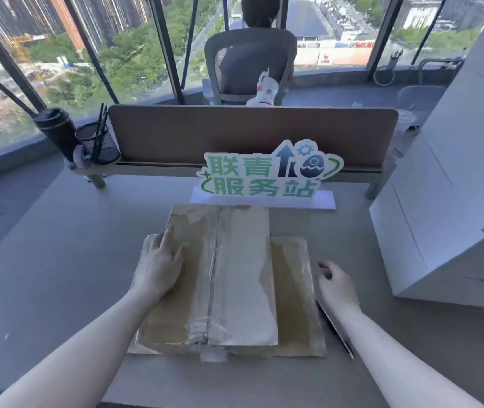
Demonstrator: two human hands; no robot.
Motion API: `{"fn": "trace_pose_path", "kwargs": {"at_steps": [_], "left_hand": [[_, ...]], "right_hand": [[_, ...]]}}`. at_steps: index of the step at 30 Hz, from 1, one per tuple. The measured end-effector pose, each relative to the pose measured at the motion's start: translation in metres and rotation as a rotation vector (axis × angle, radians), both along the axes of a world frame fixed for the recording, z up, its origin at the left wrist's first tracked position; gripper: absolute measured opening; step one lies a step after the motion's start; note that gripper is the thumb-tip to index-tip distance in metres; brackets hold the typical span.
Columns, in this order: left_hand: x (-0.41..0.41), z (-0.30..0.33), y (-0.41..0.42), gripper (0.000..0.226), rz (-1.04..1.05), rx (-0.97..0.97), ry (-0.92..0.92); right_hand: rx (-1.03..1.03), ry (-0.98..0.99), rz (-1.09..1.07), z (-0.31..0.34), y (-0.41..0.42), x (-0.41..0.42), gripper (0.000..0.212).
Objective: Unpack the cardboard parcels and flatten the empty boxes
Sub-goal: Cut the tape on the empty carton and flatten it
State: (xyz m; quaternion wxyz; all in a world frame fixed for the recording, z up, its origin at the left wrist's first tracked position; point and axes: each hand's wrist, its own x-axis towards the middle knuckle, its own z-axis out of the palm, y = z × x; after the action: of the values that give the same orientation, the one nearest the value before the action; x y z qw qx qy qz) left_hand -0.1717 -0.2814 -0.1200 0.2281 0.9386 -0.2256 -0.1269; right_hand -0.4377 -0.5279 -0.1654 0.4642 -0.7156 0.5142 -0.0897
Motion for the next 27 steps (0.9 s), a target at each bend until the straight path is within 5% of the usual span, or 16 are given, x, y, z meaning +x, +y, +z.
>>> {"fn": "trace_pose_path", "kwargs": {"at_steps": [4,7,16,20,27], "left_hand": [[0.004,-0.001,-0.017,0.062,-0.017,0.031,-0.006],[0.011,-0.003,-0.024,0.058,-0.033,0.060,-0.034],[0.008,0.006,-0.021,0.055,-0.088,0.063,-0.068],[0.014,0.009,-0.019,0.061,-0.164,0.141,-0.121],[0.054,0.015,-0.057,0.064,-0.328,0.186,-0.158]], "right_hand": [[-0.060,0.522,0.174,-0.024,-0.016,-0.060,0.038],[-0.017,0.683,0.314,-0.035,-0.007,-0.073,0.020],[-0.109,0.646,0.136,-0.046,0.013,-0.044,0.014],[-0.163,0.380,-0.115,-0.016,0.002,-0.014,0.004],[-0.336,-0.011,0.225,0.069,-0.003,0.112,0.029]]}}
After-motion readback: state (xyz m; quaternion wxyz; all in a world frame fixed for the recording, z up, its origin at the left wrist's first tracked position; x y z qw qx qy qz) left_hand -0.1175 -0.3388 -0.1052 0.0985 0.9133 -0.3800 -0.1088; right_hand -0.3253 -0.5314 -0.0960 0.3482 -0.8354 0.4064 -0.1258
